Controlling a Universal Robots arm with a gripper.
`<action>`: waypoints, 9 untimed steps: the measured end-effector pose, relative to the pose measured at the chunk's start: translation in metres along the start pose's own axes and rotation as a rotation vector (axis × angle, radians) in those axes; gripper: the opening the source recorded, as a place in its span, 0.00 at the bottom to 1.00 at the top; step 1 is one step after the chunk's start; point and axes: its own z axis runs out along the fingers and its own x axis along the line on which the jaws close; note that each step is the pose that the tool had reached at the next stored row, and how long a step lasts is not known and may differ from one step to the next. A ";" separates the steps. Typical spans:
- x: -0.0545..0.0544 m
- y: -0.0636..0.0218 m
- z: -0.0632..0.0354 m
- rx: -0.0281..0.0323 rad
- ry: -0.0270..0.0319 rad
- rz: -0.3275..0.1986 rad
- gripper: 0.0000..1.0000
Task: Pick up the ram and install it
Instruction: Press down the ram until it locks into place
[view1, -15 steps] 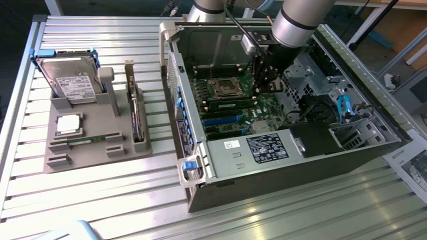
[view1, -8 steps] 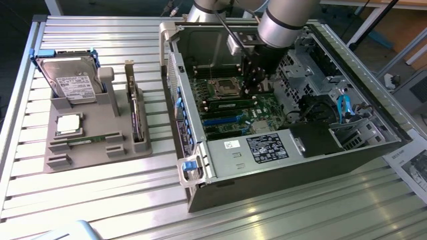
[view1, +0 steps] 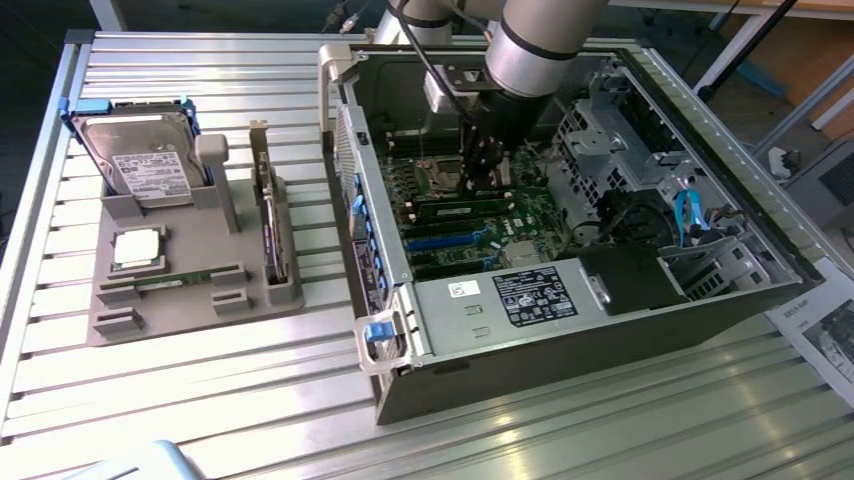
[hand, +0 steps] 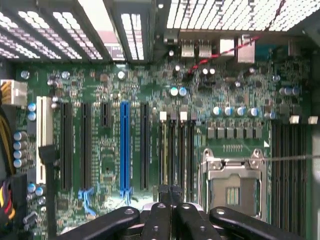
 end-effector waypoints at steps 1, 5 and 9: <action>0.000 0.0007 0.0000 -0.0001 0.0000 0.000 0.10; 0.000 0.0008 0.0000 0.0000 0.0000 0.000 0.10; 0.000 0.0007 0.0026 0.0001 -0.0001 0.000 0.10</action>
